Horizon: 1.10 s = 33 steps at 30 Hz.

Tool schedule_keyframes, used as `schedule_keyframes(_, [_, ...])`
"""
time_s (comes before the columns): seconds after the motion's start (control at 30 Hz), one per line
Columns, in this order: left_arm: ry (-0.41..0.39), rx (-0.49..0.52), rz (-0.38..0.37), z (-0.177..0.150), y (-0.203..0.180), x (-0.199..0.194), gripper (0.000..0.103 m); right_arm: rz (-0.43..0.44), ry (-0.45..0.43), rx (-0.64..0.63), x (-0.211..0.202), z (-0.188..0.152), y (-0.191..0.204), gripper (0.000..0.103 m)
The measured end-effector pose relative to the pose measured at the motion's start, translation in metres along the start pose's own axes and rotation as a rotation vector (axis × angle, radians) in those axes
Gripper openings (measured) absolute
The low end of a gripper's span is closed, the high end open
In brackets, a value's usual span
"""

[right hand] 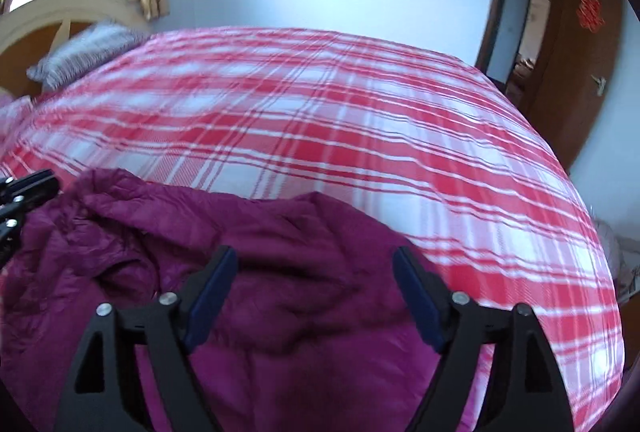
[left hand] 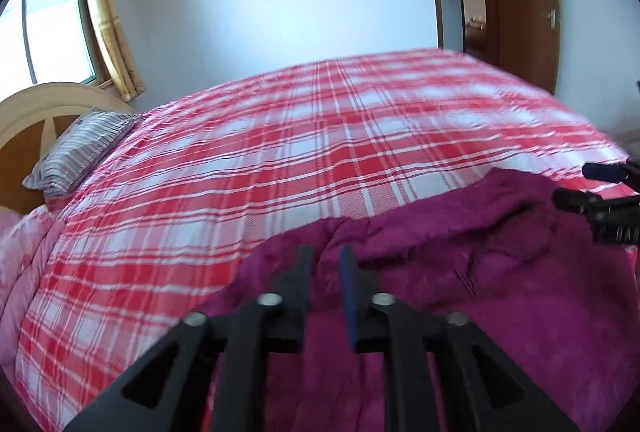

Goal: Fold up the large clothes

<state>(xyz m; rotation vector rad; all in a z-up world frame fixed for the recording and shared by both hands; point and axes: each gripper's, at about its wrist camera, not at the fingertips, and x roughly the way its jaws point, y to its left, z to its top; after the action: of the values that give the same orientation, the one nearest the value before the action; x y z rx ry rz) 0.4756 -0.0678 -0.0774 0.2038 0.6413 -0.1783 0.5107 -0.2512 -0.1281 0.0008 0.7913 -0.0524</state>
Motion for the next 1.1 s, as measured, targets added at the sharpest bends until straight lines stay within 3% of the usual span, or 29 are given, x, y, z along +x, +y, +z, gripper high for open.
schedule_keyframes(0.03, [-0.013, -0.022, -0.001, -0.015, 0.013, -0.022, 0.079, 0.018, 0.019, 0.034, -0.014, -0.008, -0.011, 0.083])
schedule_keyframes(0.07, [-0.027, -0.045, 0.007, -0.035, 0.026, -0.045, 0.09, 0.037, 0.041, 0.067, -0.027, -0.019, -0.021, 0.083])
schedule_keyframes(0.1, [-0.044, -0.057, 0.008, -0.051, 0.035, -0.063, 0.094, 0.056, 0.072, 0.109, -0.045, -0.039, -0.034, 0.083])
schedule_keyframes(0.2, [0.017, -0.066, 0.002, -0.114, 0.058, -0.109, 0.094, 0.06, 0.162, 0.157, -0.081, -0.093, -0.052, 0.083])
schedule_keyframes(0.4, [0.18, -0.212, -0.081, -0.241, 0.076, -0.169, 0.094, 0.045, 0.277, 0.218, -0.151, -0.223, -0.063, 0.083])
schedule_keyframes(0.5, [0.23, -0.24, -0.16, -0.275, 0.06, -0.18, 0.093, 0.026, 0.274, 0.222, -0.184, -0.276, -0.059, 0.083])
schedule_keyframes(0.57, [0.228, -0.228, -0.16, -0.289, 0.049, -0.187, 0.093, -0.007, 0.264, 0.215, -0.203, -0.297, -0.054, 0.083])
schedule_keyframes(0.67, [0.213, -0.158, -0.15, -0.299, 0.025, -0.197, 0.093, 0.018, 0.239, 0.243, -0.221, -0.324, -0.047, 0.079])
schedule_keyframes(0.73, [0.224, -0.153, -0.127, -0.306, 0.016, -0.202, 0.084, -0.004, 0.22, 0.215, -0.231, -0.34, -0.036, 0.07])
schedule_keyframes(0.77, [0.228, -0.143, -0.13, -0.309, 0.012, -0.205, 0.08, -0.001, 0.211, 0.217, -0.234, -0.343, -0.033, 0.056])
schedule_keyframes(0.8, [0.228, -0.122, -0.119, -0.311, 0.006, -0.208, 0.068, 0.019, 0.202, 0.225, -0.239, -0.348, -0.03, 0.041])
schedule_keyframes(0.83, [0.217, -0.1, -0.118, -0.314, 0.004, -0.214, 0.042, 0.038, 0.193, 0.231, -0.241, -0.352, -0.029, 0.036])
schedule_keyframes(0.9, [0.211, -0.08, -0.179, -0.316, 0.0, -0.222, 0.01, 0.063, 0.164, 0.248, -0.243, -0.357, -0.032, 0.02])
schedule_keyframes(0.97, [0.186, -0.063, -0.173, -0.31, -0.001, -0.238, 0.006, 0.121, 0.141, 0.286, -0.249, -0.358, -0.035, 0.009])
schedule_keyframes(1.1, [0.088, -0.034, -0.211, -0.287, 0.012, -0.283, 0.005, 0.214, 0.056, 0.228, -0.286, -0.347, -0.03, 0.008])
